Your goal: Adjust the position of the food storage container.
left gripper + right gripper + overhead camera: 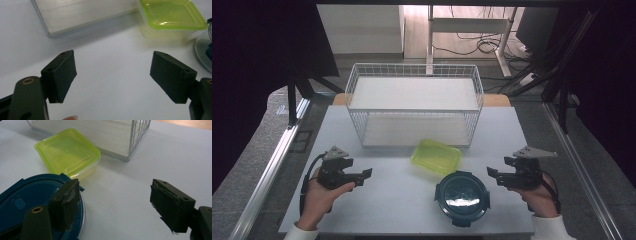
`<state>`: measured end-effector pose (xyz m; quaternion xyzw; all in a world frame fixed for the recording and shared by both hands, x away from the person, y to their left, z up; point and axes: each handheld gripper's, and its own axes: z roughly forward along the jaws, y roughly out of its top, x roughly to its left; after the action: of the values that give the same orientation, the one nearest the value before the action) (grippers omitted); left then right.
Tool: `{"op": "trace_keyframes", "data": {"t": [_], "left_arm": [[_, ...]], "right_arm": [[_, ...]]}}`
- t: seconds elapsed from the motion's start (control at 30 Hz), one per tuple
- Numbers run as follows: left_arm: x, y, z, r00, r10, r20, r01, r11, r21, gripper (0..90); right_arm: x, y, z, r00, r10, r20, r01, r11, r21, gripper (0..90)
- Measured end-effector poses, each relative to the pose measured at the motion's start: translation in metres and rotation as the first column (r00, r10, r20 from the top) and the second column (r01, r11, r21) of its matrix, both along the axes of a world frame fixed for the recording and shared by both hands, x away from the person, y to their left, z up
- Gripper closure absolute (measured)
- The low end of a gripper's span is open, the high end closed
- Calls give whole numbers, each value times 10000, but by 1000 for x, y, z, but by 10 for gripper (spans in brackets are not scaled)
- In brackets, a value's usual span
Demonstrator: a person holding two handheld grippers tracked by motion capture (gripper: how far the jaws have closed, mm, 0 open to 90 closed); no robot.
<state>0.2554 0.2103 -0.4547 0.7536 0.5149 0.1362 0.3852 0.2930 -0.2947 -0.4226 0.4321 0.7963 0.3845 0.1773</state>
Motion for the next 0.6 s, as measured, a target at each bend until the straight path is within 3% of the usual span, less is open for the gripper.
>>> {"op": "trace_keyframes", "data": {"t": [0.6], "left_arm": [[2,1,-3,9999,-31,-121,30,10000,-61,200]], "right_arm": [[2,-7,-1,9996,-141,-254,142,9999,59,290]]}}
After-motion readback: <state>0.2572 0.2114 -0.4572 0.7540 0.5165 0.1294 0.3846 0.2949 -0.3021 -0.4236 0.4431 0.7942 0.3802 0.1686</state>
